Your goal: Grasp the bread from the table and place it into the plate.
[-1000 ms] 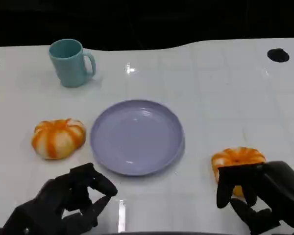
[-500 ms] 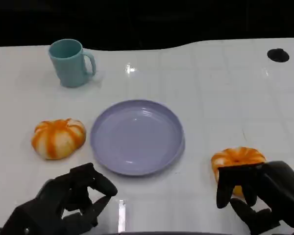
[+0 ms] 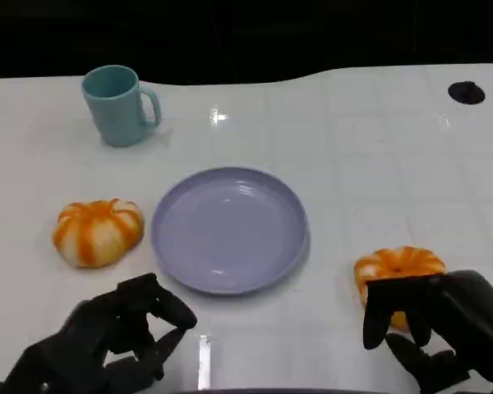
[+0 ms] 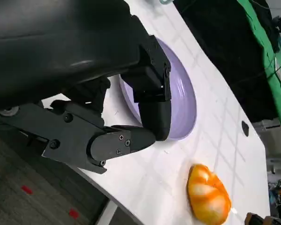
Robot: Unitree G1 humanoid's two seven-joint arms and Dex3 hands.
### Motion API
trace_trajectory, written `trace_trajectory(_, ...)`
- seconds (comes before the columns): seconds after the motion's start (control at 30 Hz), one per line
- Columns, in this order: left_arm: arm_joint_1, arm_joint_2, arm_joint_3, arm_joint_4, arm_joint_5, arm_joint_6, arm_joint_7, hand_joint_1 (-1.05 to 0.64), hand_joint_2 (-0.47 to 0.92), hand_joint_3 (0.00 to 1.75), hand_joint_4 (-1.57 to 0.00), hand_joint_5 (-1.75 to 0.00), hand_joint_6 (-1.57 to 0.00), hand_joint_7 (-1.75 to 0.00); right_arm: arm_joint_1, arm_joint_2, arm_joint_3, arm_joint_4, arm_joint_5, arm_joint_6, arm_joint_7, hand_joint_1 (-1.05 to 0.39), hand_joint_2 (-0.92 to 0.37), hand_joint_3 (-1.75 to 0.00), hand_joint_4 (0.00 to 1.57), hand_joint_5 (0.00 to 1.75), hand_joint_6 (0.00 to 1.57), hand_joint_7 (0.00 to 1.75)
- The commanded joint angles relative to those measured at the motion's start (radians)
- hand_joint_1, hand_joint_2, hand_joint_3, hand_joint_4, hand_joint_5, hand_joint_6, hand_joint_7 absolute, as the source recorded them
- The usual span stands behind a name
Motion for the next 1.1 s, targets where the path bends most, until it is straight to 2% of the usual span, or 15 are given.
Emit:
trace_trajectory(0.03, 0.002, 0.011, 0.007, -0.005, 0.001, -0.003, -0.004, -0.30, 0.86, 0.57, -0.72, -1.75, -0.63, -1.26, 0.006, 0.000, -0.018, -0.022, 0.033, 0.012, -0.001, 0.08, -0.22, -1.31, 0.92, 1.63, 0.89, 1.09)
trace_trajectory(0.13, -0.001, 0.012, 0.007, -0.001, 0.001, -0.006, -0.005, -0.30, 0.86, 0.57, -0.73, -1.75, -0.63, -1.26, 0.009, 0.001, -0.026, -0.065, 0.001, 0.060, 0.000, 0.04, -0.26, -1.13, 0.88, 1.35, 0.91, 0.84)
trace_trajectory(0.17, -0.002, 0.012, 0.007, 0.002, 0.003, -0.010, -0.005, -0.31, 0.86, 0.57, -0.73, -1.75, -0.63, -1.26, 0.013, 0.001, -0.028, -0.086, -0.017, 0.084, 0.001, -0.02, -0.29, -1.02, 0.85, 1.23, 0.88, 0.72)
trace_trajectory(0.27, -0.001, 0.014, 0.006, 0.002, 0.009, -0.011, -0.003, -0.31, 0.86, 0.57, -0.73, -1.75, -0.63, -1.27, 0.020, -0.006, -0.029, -0.141, -0.069, 0.136, 0.002, -0.12, -0.34, -0.85, 0.74, 1.08, 0.81, 0.55)
trace_trajectory(0.37, -0.001, 0.013, 0.007, 0.000, 0.006, -0.013, -0.004, -0.31, 0.86, 0.57, -0.73, -1.75, -0.63, -1.27, 0.029, -0.018, -0.029, -0.203, -0.123, 0.199, 0.029, -0.21, -0.48, -0.58, 0.62, 0.91, 0.72, 0.37)
trace_trajectory(0.47, -0.001, 0.013, 0.008, -0.002, 0.002, -0.009, -0.006, -0.31, 0.86, 0.56, -0.72, -1.75, -0.63, -1.27, 0.036, -0.027, -0.031, -0.258, -0.171, 0.257, 0.058, -0.25, -0.67, -0.20, 0.53, 0.63, 0.66, 0.16)
trace_trajectory(0.57, -0.001, 0.012, 0.008, -0.002, 0.002, -0.008, -0.005, -0.32, 0.86, 0.56, -0.73, -1.75, -0.64, -1.26, 0.040, -0.037, -0.031, -0.308, -0.224, 0.309, 0.090, -0.28, -0.70, -0.10, 0.39, 0.50, 0.57, 0.07)
trace_trajectory(0.8, 0.001, 0.011, 0.007, -0.008, -0.002, -0.003, -0.007, -0.32, 0.87, 0.55, -0.73, -1.75, -0.64, -1.26, 0.049, -0.058, -0.022, -0.396, -0.327, 0.400, 0.184, -0.37, -0.73, -0.03, 0.15, 0.45, 0.42, 0.00)
trace_trajectory(0.9, 0.001, 0.009, 0.006, -0.012, -0.003, 0.006, -0.005, -0.31, 0.87, 0.55, -0.73, -1.75, -0.63, -1.26, 0.049, -0.060, -0.015, -0.414, -0.351, 0.423, 0.222, -0.39, -0.74, -0.01, 0.05, 0.51, 0.38, 0.00)
trace_trajectory(1.1, 0.001, 0.006, -0.005, -0.021, 0.011, 0.011, 0.001, -0.32, 0.87, 0.55, -0.72, -1.75, -0.63, -1.26, 0.020, -0.061, 0.012, -0.376, -0.391, 0.465, 0.281, -0.42, -0.76, -0.01, 0.00, 0.57, 0.36, 0.00)
